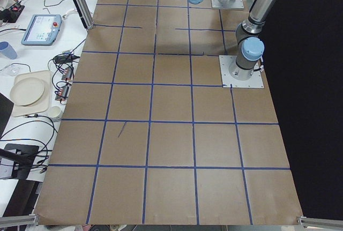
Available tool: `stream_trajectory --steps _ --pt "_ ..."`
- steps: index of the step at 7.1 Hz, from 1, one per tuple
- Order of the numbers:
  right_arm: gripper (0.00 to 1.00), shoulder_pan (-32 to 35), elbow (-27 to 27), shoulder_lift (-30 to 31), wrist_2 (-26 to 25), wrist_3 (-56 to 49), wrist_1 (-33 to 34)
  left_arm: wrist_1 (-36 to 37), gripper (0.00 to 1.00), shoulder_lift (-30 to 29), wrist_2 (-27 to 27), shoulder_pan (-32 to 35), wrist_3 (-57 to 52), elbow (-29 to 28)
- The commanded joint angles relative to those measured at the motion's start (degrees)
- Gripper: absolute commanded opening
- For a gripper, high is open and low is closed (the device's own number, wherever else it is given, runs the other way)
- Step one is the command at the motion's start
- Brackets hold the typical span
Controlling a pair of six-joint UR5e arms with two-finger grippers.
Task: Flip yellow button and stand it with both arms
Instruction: 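Hold the button up with the left gripper while the right gripper approaches its cap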
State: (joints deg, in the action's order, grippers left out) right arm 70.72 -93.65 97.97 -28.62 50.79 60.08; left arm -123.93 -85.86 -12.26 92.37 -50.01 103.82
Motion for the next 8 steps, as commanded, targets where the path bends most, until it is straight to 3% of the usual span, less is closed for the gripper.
stream_trajectory --steps 1,4,8 --pt "1.00 0.0 2.3 0.3 2.8 5.6 -1.9 -0.3 0.06 0.1 1.0 0.4 0.1 -0.5" --pt "1.00 0.6 3.2 2.7 3.6 7.6 -5.0 -1.3 0.06 -0.4 3.8 0.4 1.6 -5.0" --pt "1.00 1.0 3.2 4.9 5.9 9.0 -7.2 -1.1 0.06 0.1 3.7 0.4 1.7 -4.9"
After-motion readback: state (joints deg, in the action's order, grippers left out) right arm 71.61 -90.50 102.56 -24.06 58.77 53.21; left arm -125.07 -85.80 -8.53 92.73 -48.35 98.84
